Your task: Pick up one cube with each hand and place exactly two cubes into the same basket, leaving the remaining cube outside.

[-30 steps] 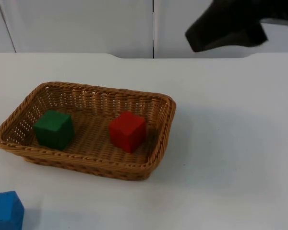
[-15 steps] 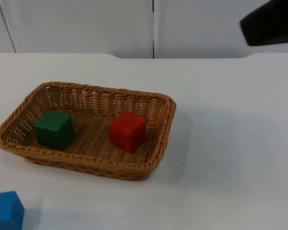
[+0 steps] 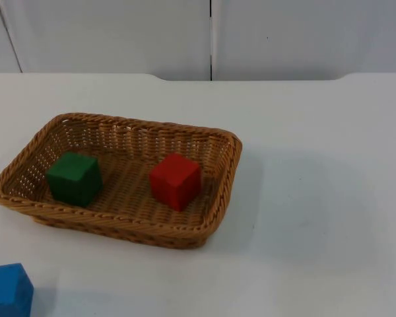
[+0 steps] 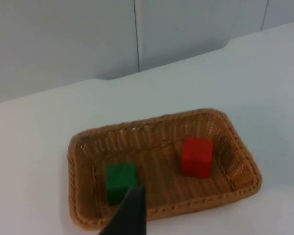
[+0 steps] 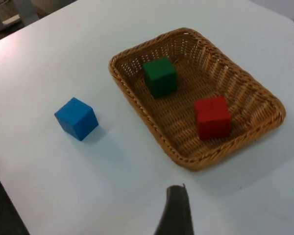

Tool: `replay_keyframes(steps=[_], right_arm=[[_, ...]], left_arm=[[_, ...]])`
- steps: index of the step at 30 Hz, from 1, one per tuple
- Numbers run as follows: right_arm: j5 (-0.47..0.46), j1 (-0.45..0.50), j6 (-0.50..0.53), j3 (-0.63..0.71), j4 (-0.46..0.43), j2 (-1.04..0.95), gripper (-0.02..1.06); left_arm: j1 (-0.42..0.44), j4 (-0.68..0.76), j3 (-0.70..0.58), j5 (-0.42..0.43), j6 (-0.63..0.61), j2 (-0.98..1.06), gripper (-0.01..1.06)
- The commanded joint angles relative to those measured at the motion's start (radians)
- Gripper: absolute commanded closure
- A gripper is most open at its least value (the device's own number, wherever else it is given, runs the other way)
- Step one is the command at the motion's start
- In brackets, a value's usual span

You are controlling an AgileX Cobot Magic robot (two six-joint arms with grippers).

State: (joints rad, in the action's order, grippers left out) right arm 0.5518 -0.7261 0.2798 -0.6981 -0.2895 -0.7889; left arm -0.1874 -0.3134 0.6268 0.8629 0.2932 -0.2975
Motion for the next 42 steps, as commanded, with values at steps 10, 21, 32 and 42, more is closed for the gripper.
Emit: replay_keyframes(steps=[10,21,32,42], right_arm=[[0.062,-0.005,-0.051,0.124,-0.002,0.239,0.42],[0.196,-0.005,-0.167,0.131,0.146,0.399,0.42],[0.277,-0.005,-0.186,0.131,0.167,0.527,0.42],[0.431,-0.005,-0.298,0.131,0.309,0.679,0.42]], left_arm=[[0.002,0.147,-0.025,0.164,-0.153,0.222,0.09],[0.002,0.200,-0.043,0.235,-0.211,0.297,0.09],[0.002,0.218,-0.132,0.212,-0.198,0.297,0.09],[0.002,0.218,-0.132,0.212,-0.198,0.297,0.09]])
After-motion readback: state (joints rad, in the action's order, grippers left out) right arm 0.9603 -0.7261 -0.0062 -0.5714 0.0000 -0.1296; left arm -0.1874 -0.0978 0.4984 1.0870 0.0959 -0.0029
